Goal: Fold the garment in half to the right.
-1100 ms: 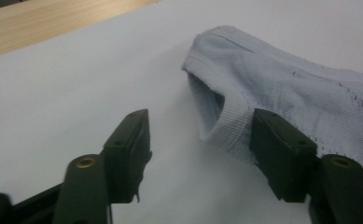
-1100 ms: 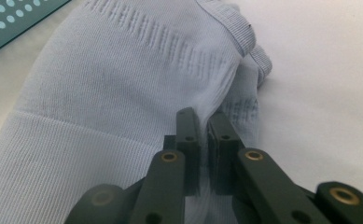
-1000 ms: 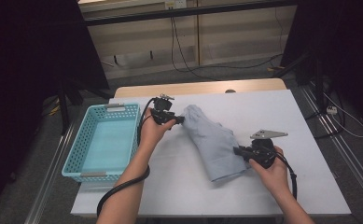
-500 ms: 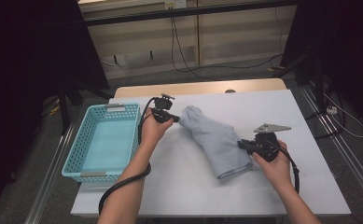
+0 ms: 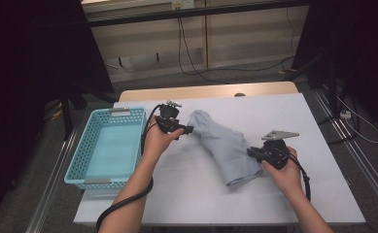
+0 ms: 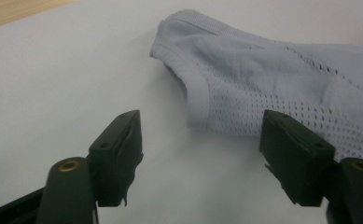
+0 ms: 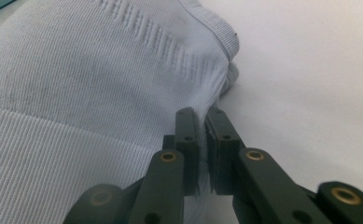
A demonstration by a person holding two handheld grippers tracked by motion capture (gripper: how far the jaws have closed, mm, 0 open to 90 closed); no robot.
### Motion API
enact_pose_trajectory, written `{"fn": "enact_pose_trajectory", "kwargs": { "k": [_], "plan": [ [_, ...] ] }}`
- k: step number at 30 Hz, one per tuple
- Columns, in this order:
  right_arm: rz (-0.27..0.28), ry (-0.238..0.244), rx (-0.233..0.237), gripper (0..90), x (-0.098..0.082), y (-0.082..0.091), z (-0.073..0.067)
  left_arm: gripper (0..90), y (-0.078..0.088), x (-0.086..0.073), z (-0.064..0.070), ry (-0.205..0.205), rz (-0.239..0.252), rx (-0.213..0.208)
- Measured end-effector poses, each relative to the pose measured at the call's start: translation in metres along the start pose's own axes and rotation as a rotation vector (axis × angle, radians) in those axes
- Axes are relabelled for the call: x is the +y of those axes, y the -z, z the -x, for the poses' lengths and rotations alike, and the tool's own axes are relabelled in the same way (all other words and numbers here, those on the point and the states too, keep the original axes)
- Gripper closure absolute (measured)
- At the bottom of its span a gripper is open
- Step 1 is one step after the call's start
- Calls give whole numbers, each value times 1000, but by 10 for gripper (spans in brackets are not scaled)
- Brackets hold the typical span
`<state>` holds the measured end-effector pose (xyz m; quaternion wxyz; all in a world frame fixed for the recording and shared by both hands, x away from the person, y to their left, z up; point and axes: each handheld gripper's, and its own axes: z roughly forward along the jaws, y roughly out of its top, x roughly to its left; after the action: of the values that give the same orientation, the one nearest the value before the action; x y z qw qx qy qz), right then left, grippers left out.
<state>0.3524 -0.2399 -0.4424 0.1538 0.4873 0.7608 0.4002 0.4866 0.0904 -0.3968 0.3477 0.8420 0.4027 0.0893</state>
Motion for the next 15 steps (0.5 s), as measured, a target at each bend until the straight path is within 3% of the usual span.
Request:
{"fn": "enact_pose_trajectory", "kwargs": {
  "k": [2,7,10,15],
  "plan": [
    [-5,-7,3,849,-1,-2,1,272,2,-4,2,-13,3,-4],
    [-13,6,-2,813,0,-5,0,227,3,-17,7,4,17,-29],
    [-8,-6,-9,805,0,-3,4,225,3,-24,11,-15,16,-19],
    [8,-15,-19,710,0,1,7,213,6,-36,18,-7,41,-27]
  ]
}}
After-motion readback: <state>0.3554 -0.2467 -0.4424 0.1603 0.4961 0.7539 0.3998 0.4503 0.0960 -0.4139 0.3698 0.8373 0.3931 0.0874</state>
